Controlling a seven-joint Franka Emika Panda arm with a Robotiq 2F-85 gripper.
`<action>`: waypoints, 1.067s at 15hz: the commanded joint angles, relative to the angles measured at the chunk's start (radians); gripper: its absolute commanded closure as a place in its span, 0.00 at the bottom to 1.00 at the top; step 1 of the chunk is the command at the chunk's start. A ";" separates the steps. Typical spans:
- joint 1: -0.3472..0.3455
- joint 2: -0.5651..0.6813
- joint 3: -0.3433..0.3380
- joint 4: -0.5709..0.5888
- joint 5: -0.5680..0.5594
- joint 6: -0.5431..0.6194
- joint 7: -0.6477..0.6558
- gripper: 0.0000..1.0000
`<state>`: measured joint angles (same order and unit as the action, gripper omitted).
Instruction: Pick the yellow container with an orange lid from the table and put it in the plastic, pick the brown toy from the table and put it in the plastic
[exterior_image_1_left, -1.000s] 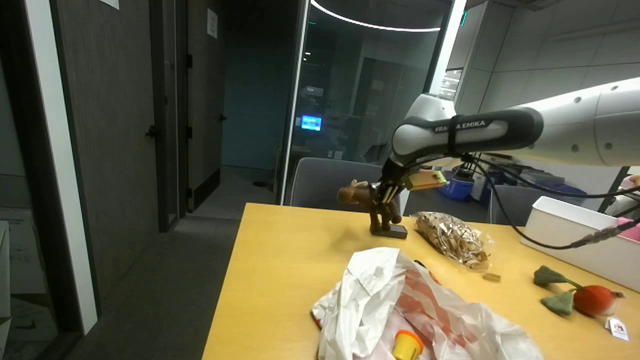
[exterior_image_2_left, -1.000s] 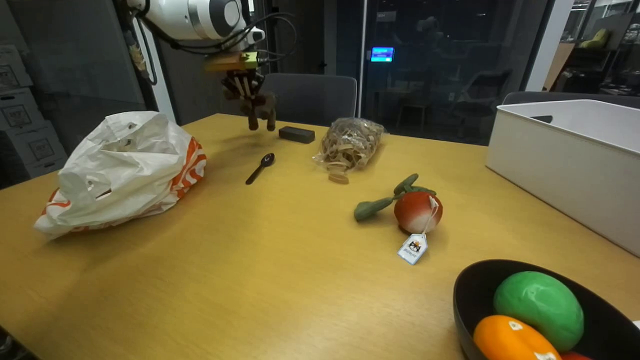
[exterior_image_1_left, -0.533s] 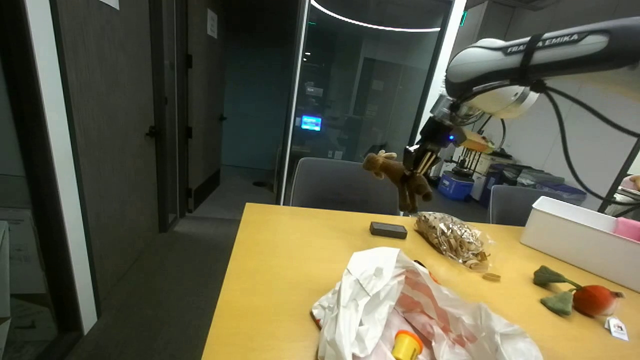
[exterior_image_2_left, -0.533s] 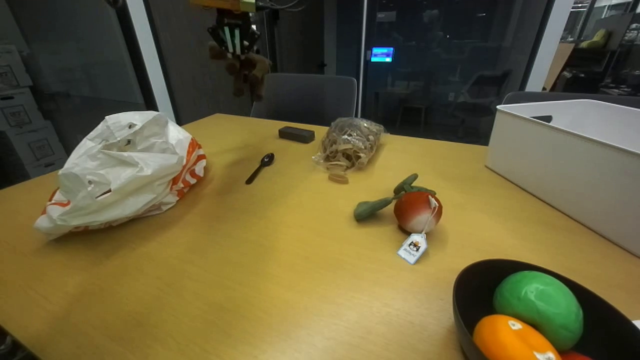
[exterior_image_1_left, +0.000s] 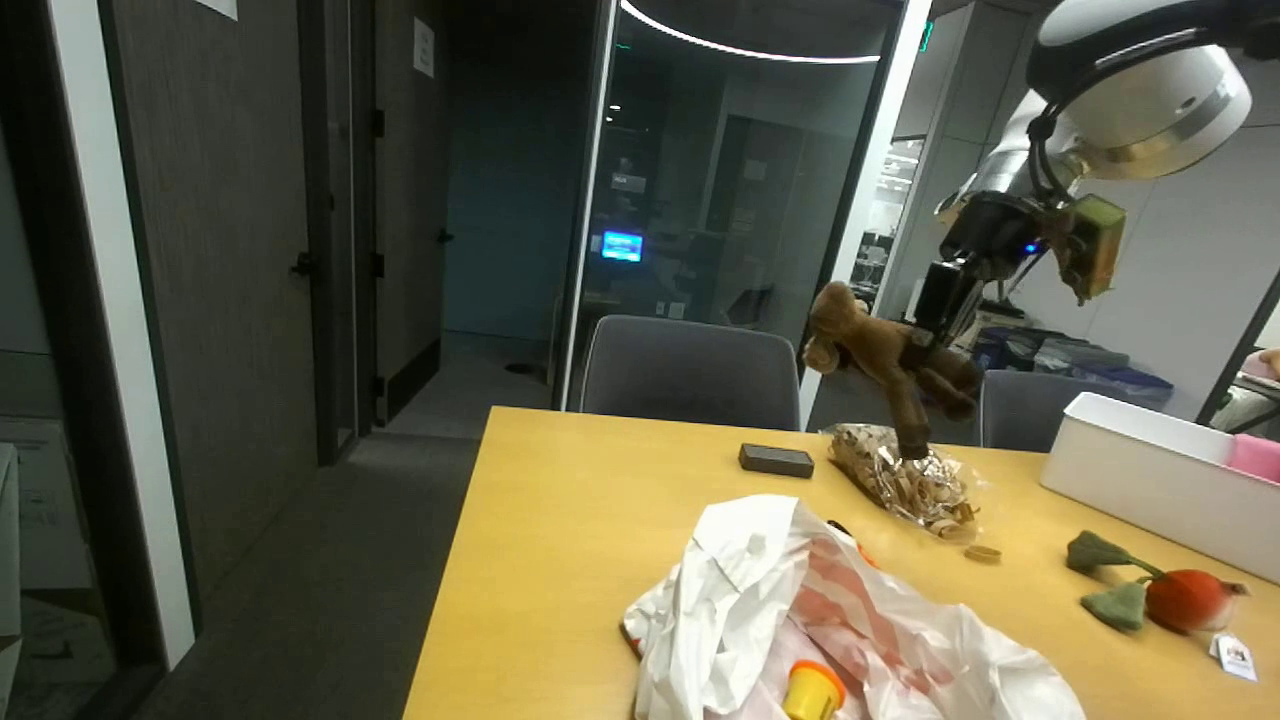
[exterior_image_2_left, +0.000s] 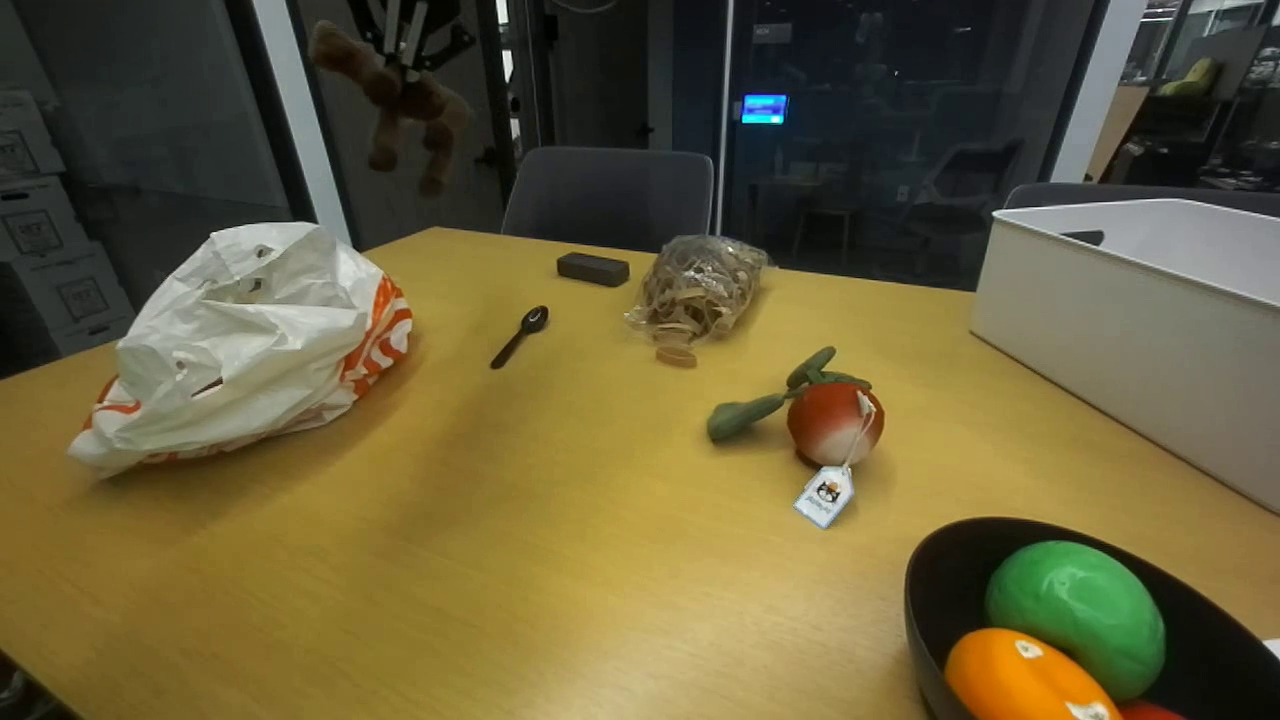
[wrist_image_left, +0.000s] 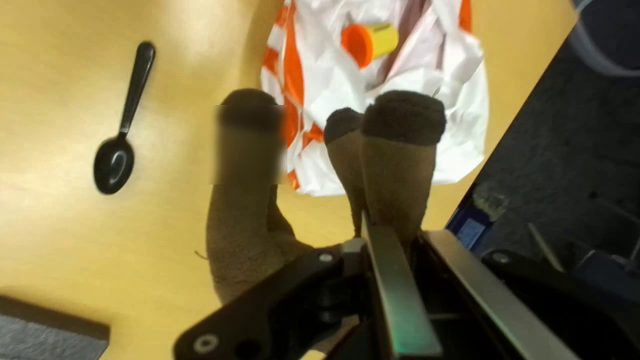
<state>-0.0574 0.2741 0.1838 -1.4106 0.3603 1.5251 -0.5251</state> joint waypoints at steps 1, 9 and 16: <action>0.000 -0.025 -0.028 -0.024 0.033 -0.182 -0.054 0.90; 0.069 0.112 0.005 0.034 0.003 -0.496 -0.200 0.90; 0.198 0.204 0.012 0.044 -0.123 -0.288 -0.142 0.90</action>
<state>0.0990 0.4359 0.1936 -1.4080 0.3063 1.1724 -0.6999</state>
